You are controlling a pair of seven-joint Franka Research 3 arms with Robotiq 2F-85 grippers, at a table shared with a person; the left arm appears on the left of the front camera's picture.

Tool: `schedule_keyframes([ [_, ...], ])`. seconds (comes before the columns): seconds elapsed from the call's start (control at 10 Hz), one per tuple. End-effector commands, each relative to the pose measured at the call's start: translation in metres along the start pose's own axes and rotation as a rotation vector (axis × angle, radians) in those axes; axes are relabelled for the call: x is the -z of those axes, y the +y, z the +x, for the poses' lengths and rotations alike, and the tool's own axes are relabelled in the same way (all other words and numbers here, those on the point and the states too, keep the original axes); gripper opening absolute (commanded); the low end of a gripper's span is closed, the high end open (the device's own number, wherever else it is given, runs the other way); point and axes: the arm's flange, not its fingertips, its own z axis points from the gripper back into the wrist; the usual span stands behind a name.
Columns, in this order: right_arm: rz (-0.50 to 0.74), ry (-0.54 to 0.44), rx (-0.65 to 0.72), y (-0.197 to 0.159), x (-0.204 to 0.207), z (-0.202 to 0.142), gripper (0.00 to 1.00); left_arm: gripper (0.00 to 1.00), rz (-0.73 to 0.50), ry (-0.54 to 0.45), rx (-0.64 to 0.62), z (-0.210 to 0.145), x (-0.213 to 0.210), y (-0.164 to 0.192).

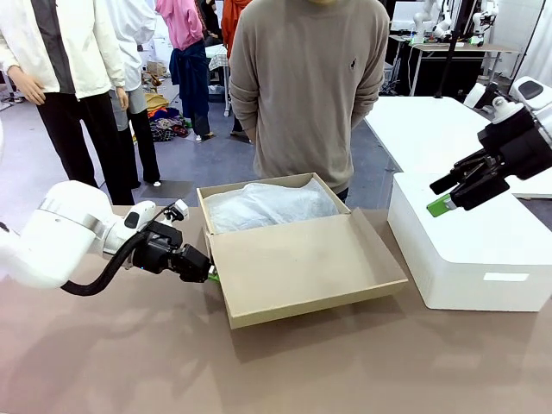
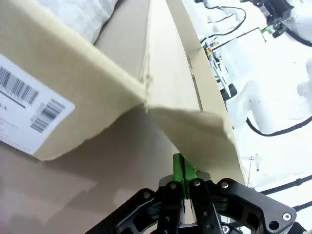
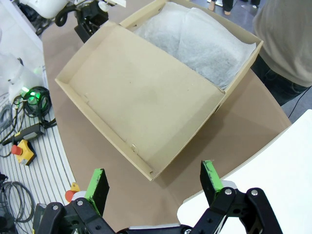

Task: Pack the shoes into the box.
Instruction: Close the Shoes Box.

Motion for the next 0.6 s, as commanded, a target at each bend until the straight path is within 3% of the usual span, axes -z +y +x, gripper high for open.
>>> schedule_keyframes([
  [0.0,0.012,-0.031,-0.021,-0.003,0.001,0.000,1.00,0.00,-0.047,-0.047,-0.017,0.009,0.000,-0.005],
  [0.5,0.012,-0.031,-0.021,-0.003,0.001,0.000,1.00,0.00,-0.167,-0.147,-0.050,0.027,-0.005,-0.013],
])
